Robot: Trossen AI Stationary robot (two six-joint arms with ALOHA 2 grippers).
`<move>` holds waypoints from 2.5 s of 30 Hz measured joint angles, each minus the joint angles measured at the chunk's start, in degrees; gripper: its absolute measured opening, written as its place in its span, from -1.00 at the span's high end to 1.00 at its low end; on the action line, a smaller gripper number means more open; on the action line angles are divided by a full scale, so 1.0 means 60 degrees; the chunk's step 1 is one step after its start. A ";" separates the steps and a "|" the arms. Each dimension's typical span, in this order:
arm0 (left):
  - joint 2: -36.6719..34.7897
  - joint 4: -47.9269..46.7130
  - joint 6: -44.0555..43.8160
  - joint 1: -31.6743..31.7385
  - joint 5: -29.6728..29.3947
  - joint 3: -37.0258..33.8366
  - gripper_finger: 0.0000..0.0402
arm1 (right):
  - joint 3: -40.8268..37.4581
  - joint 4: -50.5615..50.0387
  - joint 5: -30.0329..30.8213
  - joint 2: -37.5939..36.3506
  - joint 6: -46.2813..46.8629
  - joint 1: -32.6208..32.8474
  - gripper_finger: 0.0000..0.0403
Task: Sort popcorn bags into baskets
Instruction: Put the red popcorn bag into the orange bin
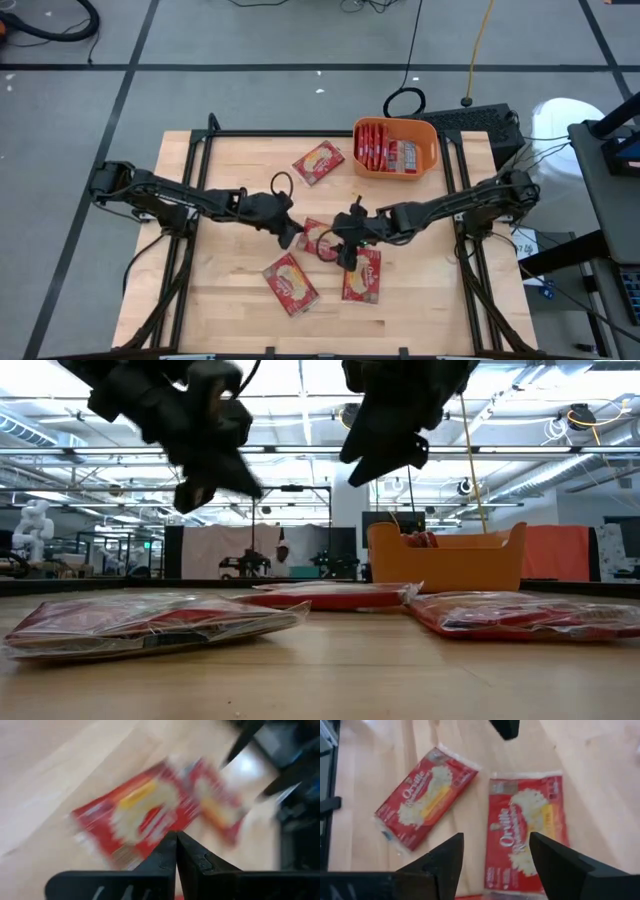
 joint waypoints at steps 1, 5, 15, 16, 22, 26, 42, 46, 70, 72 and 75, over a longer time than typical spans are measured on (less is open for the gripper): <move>0.0000 -0.0402 0.0359 -0.0021 -0.0047 0.0000 0.93 | 0.0000 -0.0083 0.0012 -0.0002 0.0089 0.0124 -0.08; 0.0265 -0.1778 0.1661 -0.0052 -0.0323 -0.0001 0.75 | -0.0096 -0.0370 0.0023 0.0004 0.0085 0.0575 -0.08; 0.1226 -0.1413 0.5259 -0.0143 -0.0546 -0.0007 0.28 | -0.1844 -0.0121 0.0139 -0.0257 0.4525 0.0447 -0.12; 0.1327 -0.1138 0.5481 -0.0179 -0.0555 -0.0007 0.27 | -0.2086 0.0071 -0.0202 -0.0259 0.5096 0.0327 -0.12; 0.1821 0.0009 0.5971 -0.0308 -0.0559 -0.0002 0.33 | -0.3967 0.3846 -0.1723 -0.0300 0.8347 -0.0353 -0.09; 0.2183 0.0330 0.5888 -0.0392 -0.0559 0.0001 0.40 | -0.4905 0.5095 -0.1313 -0.0299 0.9739 -0.0543 -0.09; 0.3297 0.0930 0.5217 -0.0439 -0.0581 0.0014 0.45 | -0.5235 0.5931 -0.0492 -0.0299 0.9832 -0.1160 0.02; 0.3300 0.0987 0.5216 -0.0439 -0.0577 0.0004 0.45 | -0.5235 0.6074 -0.0480 -0.0299 0.9507 -0.1226 0.35; -0.2900 -0.2207 0.5053 -0.0592 -0.1441 0.0882 0.27 | -0.5229 0.9429 0.0068 -0.1539 1.0739 -0.1237 0.99; -0.3150 -0.2079 0.6105 -0.0855 -0.1692 0.1136 0.08 | -0.5224 0.9469 0.0538 -0.1892 1.0812 -0.1240 1.00; -0.3176 -0.2399 0.7559 -0.1376 -0.2927 0.1618 -0.24 | -0.5209 0.9537 0.1207 -0.2374 1.0805 -0.1302 1.00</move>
